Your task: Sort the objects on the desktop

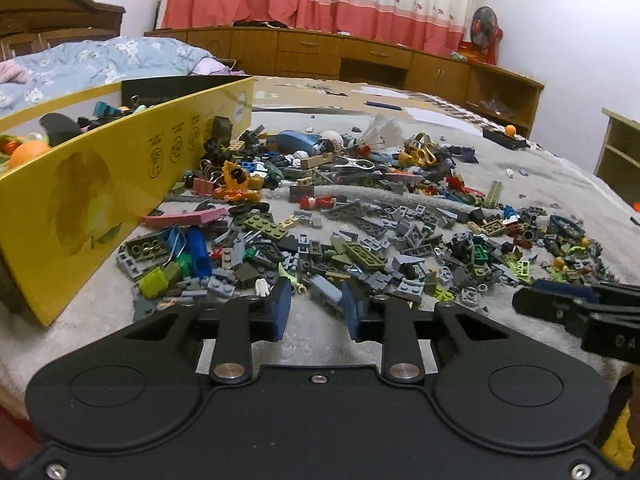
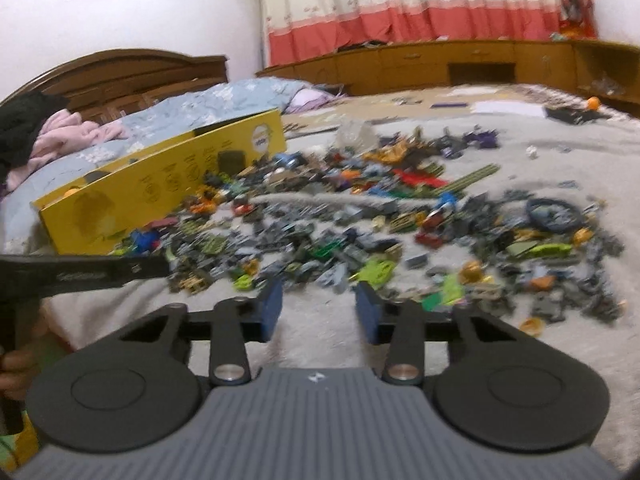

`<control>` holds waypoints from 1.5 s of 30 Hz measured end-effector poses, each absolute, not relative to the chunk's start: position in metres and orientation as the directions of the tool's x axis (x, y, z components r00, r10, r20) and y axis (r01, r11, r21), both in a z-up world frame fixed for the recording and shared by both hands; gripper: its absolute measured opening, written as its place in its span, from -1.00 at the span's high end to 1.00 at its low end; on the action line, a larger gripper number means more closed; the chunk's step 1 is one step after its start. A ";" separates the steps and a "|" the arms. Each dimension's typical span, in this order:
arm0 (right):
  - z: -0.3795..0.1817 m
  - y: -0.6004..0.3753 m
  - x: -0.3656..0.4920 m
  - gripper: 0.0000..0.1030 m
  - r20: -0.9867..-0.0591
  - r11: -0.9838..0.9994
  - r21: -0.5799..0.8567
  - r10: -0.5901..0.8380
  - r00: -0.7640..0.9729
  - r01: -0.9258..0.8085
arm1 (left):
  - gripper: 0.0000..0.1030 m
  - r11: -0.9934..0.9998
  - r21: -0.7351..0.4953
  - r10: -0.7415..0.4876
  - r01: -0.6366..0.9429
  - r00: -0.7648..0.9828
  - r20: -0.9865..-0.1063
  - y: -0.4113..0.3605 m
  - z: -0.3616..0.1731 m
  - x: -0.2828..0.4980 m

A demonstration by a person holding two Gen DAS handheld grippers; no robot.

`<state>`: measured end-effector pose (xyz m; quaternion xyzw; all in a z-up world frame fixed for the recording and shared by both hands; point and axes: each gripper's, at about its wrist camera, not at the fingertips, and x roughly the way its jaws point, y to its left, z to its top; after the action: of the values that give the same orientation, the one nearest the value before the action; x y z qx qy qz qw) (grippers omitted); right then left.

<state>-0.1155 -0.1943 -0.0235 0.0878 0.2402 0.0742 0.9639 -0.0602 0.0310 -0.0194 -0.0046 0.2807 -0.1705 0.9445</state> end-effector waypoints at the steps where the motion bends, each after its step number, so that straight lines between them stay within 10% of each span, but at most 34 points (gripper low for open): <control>1: -0.024 -0.192 -0.114 0.22 -0.454 0.973 0.203 0.192 0.870 -0.109 | 0.45 0.939 -0.101 -0.330 0.329 0.781 -0.531 0.029 -0.021 -0.058; 45: -0.029 -0.205 -0.078 0.10 -0.445 0.984 -0.033 -0.171 0.879 0.175 | 0.45 0.948 -0.129 -0.314 0.290 0.797 -0.517 0.032 -0.030 -0.056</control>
<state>-0.0780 -0.2047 -0.0291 0.0043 0.2289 -0.0894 0.9693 -0.0562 0.0322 -0.0300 -0.0215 0.2762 -0.1595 0.9475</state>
